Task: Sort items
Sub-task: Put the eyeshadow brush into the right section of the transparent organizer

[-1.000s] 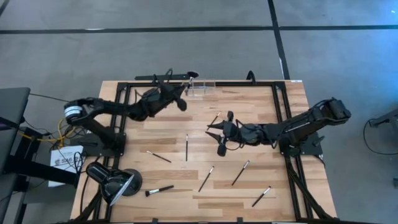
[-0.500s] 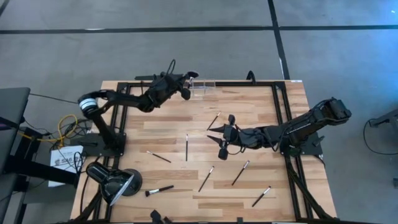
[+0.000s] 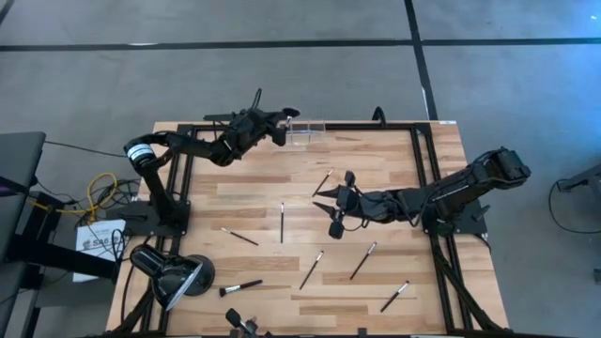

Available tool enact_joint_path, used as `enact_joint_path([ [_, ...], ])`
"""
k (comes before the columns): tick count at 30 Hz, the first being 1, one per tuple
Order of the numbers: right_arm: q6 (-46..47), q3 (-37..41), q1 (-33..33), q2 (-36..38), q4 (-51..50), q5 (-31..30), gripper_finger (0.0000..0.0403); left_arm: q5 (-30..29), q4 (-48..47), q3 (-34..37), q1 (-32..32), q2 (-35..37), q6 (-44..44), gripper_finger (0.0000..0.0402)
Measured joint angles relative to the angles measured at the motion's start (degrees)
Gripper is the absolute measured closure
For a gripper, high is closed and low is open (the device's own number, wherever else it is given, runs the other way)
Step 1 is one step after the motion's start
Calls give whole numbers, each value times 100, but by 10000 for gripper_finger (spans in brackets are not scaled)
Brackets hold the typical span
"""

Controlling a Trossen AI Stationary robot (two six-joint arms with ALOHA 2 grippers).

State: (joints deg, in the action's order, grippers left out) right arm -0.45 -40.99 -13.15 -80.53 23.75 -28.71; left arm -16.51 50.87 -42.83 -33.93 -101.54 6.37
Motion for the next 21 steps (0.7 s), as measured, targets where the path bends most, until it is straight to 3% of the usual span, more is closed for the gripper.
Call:
enact_joint_path([
  [13, -5, -4, 51, -2, -89, 20, 285, 169, -429, 9, 84, 200, 40, 312],
  [21, 419, -4, 120, -2, -731, 22, 285, 991, -2734, 13, 625, 1661, 236, 312],
])
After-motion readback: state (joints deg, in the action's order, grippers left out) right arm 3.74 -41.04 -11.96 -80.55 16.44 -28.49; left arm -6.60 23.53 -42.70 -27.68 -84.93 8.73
